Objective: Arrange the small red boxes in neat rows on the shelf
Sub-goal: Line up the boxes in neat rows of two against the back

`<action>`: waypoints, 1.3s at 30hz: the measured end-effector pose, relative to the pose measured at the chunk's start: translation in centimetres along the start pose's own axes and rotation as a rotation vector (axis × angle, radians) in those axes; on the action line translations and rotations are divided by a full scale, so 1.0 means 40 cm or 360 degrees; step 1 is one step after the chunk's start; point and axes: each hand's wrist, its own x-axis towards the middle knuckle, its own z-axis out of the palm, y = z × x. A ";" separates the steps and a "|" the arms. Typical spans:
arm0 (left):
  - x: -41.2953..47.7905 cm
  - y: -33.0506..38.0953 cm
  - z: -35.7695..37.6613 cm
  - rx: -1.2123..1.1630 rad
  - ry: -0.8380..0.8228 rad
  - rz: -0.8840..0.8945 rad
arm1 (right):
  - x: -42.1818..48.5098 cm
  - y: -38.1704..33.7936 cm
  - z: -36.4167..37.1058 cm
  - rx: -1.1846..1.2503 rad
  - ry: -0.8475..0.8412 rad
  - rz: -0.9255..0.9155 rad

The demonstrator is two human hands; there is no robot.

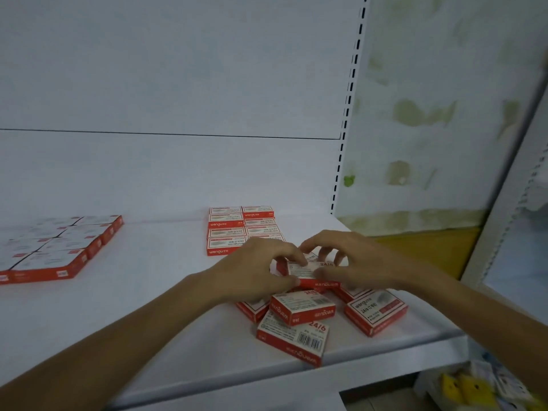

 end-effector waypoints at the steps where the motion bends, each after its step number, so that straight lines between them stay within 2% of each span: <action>1: 0.001 -0.002 0.001 0.0013 0.0019 0.0012 | -0.004 0.001 0.002 0.0000 0.0004 -0.0026; 6: 0.003 -0.013 0.002 -0.0118 0.0157 -0.0004 | 0.012 0.008 0.000 0.0200 0.0071 -0.0062; 9: 0.009 -0.013 -0.016 -0.0318 0.0298 -0.0200 | 0.038 0.012 -0.004 0.0475 0.0184 -0.0087; 11: 0.014 -0.015 -0.027 -0.0578 0.0380 -0.0342 | 0.058 0.009 -0.006 0.0651 0.0251 -0.0091; 13: 0.015 -0.013 -0.035 -0.0720 0.0465 -0.0389 | 0.080 0.006 -0.007 0.0773 0.0341 -0.0098; 17: 0.010 -0.009 -0.044 -0.0587 0.0675 -0.0397 | 0.115 -0.002 -0.003 0.0969 0.0513 -0.0168; 21: 0.013 -0.004 -0.063 -0.0733 0.0893 -0.0438 | 0.132 -0.006 0.011 0.1155 0.0447 -0.0165; 25: 0.013 -0.010 -0.058 -0.0896 0.0828 -0.0522 | 0.151 -0.018 0.012 0.1239 0.0561 -0.0056; 30: 0.001 -0.024 -0.058 -0.1060 0.0560 -0.0494 | 0.172 -0.033 -0.007 0.1573 0.0420 0.0098; 32: -0.003 -0.027 -0.057 -0.0909 0.0529 -0.0496 | 0.177 -0.039 -0.006 0.1655 0.0356 0.0132; 36: 0.002 -0.007 -0.052 -0.0253 0.0659 -0.0508 | 0.179 -0.050 0.008 0.1474 0.0294 0.0159; 39: 0.004 -0.005 -0.044 -0.0200 0.0736 -0.0384 | 0.177 -0.058 0.018 0.1385 0.0281 0.0056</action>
